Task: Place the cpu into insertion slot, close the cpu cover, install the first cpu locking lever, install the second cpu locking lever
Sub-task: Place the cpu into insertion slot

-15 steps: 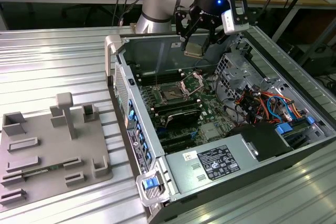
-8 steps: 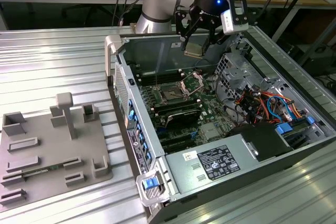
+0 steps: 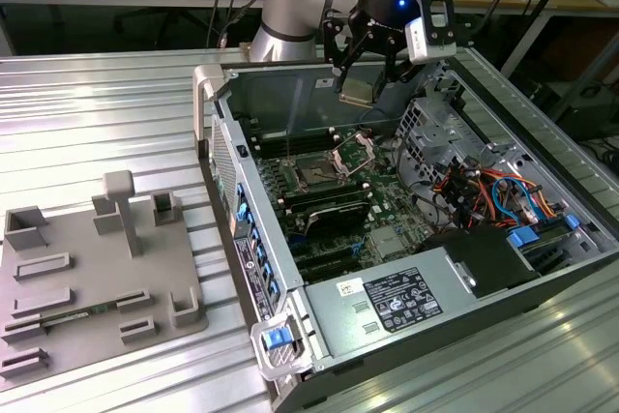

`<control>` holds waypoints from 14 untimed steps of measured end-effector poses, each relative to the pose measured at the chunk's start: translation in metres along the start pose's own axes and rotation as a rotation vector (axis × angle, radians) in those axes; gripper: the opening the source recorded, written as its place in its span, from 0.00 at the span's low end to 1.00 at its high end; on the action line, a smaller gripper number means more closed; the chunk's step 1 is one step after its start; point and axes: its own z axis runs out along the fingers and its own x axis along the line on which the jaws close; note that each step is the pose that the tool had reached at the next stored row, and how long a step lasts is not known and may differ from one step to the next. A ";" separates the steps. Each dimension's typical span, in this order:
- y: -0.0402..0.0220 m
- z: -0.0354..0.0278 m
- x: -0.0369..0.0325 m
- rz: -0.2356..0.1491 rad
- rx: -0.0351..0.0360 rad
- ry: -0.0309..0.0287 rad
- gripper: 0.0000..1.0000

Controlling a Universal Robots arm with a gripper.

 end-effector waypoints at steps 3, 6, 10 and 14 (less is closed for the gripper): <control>0.0000 0.0001 0.0000 0.009 -0.0002 -0.0008 0.55; 0.0000 0.0001 0.0000 0.020 -0.0004 -0.0018 0.55; 0.0000 0.0001 0.0000 0.035 -0.0007 -0.0032 0.55; 0.0000 0.0002 0.0000 0.049 -0.0011 -0.0044 0.55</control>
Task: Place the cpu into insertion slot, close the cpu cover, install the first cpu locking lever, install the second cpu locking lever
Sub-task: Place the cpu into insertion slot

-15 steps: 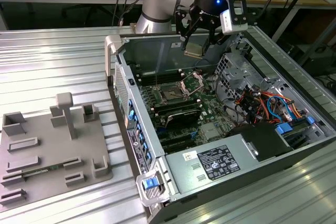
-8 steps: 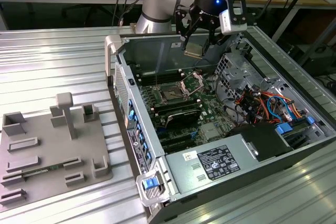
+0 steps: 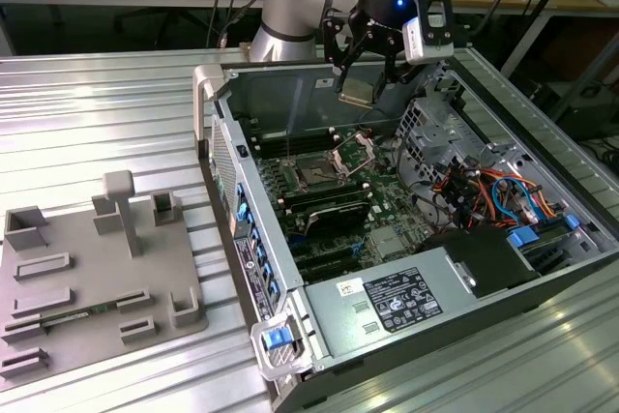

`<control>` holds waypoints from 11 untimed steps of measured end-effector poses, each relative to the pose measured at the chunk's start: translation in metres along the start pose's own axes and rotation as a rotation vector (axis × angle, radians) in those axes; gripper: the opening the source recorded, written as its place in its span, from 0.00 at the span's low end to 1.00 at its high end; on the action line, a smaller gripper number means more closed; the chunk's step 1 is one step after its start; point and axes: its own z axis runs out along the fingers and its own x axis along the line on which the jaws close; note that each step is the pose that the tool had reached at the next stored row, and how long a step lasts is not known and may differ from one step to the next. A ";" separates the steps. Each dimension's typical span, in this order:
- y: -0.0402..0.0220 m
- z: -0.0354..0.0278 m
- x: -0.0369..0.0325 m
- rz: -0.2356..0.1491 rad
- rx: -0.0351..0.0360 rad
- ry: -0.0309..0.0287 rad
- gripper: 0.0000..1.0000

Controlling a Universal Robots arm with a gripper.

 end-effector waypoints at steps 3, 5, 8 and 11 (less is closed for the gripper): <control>0.0000 0.0000 0.0000 0.010 -0.0001 -0.0009 0.55; 0.0000 0.0000 0.0000 0.017 -0.0003 -0.0015 0.55; 0.0000 0.0000 0.0000 0.025 -0.0004 -0.0022 0.55; 0.0000 0.0001 0.0000 0.034 -0.0006 -0.0030 0.55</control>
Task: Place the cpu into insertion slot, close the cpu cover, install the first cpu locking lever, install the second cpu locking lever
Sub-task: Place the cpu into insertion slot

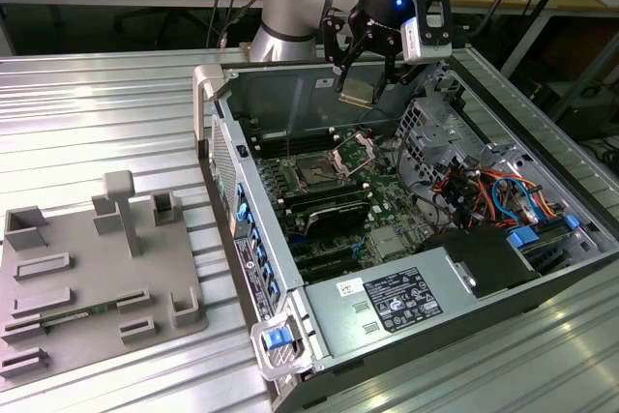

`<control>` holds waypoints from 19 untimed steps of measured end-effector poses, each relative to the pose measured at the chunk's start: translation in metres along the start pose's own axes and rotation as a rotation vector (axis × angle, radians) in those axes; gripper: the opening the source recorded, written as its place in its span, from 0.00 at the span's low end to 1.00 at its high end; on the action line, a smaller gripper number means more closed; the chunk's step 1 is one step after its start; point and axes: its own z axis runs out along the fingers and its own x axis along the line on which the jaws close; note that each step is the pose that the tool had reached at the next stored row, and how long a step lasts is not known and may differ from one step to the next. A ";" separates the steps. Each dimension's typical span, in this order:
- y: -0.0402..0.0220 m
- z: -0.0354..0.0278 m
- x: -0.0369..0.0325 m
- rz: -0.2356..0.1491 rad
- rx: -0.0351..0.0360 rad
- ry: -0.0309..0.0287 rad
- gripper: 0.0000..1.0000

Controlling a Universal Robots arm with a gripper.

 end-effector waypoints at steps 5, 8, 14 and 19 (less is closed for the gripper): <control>0.0000 0.0001 0.0000 0.013 -0.0002 -0.0012 0.55; -0.0001 0.0001 0.0001 0.021 -0.0004 -0.0019 0.55; -0.0001 0.0001 0.0001 0.038 -0.0007 -0.0035 0.55; -0.0001 0.0002 0.0002 0.051 -0.0010 -0.0046 0.55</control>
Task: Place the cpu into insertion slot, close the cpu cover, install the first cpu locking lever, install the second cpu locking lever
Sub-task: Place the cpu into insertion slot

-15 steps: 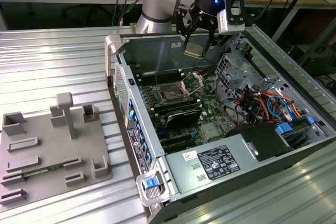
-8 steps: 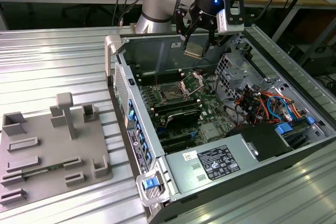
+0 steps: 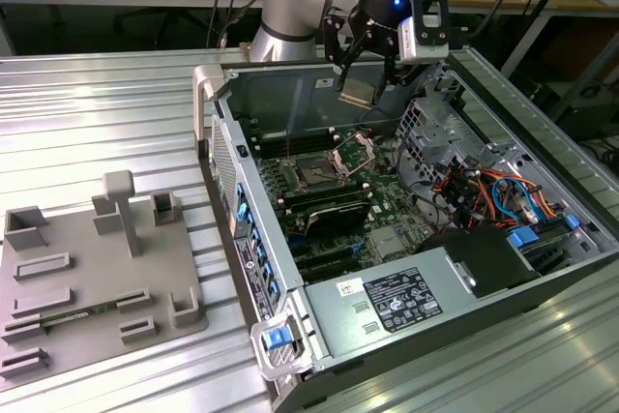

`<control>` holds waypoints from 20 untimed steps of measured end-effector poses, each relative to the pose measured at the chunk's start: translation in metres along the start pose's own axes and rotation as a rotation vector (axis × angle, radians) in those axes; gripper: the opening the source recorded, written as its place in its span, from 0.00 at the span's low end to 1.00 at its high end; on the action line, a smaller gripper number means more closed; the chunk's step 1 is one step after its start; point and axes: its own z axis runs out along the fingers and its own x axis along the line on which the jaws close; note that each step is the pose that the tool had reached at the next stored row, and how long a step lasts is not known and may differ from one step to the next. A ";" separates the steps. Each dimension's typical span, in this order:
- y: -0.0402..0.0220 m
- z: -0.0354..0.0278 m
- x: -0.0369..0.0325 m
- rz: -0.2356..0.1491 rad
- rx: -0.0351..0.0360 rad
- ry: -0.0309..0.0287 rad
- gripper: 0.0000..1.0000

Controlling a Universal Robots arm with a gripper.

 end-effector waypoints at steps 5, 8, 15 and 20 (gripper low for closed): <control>0.0000 0.0001 0.0000 0.012 -0.0002 -0.0011 0.55; 0.0000 0.0001 0.0000 0.022 -0.0004 -0.0020 0.55; 0.0000 0.0001 0.0000 0.049 -0.0009 -0.0044 0.55; 0.0000 0.0001 0.0000 0.065 -0.0013 -0.0058 0.55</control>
